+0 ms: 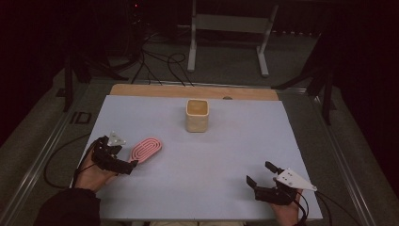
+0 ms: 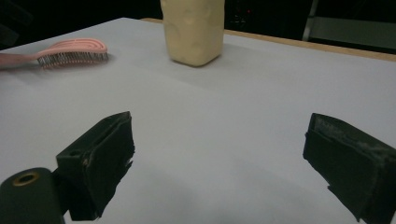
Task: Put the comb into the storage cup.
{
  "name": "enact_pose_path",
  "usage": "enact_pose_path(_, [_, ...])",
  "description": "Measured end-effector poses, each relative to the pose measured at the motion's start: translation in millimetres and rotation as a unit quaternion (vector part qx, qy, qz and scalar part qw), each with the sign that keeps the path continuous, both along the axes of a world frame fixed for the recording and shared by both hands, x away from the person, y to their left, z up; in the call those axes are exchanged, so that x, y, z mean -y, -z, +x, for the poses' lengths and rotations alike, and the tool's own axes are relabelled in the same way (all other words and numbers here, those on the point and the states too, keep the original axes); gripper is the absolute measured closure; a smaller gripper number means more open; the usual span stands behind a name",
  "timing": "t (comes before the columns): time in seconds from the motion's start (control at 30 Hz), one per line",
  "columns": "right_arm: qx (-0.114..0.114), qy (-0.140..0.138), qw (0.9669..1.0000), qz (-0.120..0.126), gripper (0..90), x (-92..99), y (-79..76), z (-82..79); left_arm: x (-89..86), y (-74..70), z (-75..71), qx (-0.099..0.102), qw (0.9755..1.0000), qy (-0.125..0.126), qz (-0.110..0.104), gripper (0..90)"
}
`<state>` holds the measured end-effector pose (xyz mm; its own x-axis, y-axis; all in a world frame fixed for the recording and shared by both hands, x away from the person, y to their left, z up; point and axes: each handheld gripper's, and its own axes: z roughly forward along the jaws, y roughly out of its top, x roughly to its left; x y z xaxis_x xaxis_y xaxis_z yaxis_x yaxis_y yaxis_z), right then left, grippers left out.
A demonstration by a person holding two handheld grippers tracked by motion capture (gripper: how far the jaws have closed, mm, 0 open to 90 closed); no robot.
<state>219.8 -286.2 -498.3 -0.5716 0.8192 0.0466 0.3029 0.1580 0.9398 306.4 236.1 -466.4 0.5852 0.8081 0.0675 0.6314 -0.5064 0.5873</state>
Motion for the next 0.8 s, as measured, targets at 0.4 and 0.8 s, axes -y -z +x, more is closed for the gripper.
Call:
enact_pose_path(0.4, [0.000, 0.001, 1.0000, 0.001, 8.4, 0.4, 0.0, 0.0, 4.6, 8.6, 6.7, -0.026, 0.9996, 0.007, 0.010, 0.2])
enact_pose_path(0.8, [-0.001, 0.000, 1.0000, 0.001, 8.4, 0.3, 0.0, -0.2, 14.1, 22.5, 13.7, -0.067, 0.9974, 0.017, 0.021, 1.7])
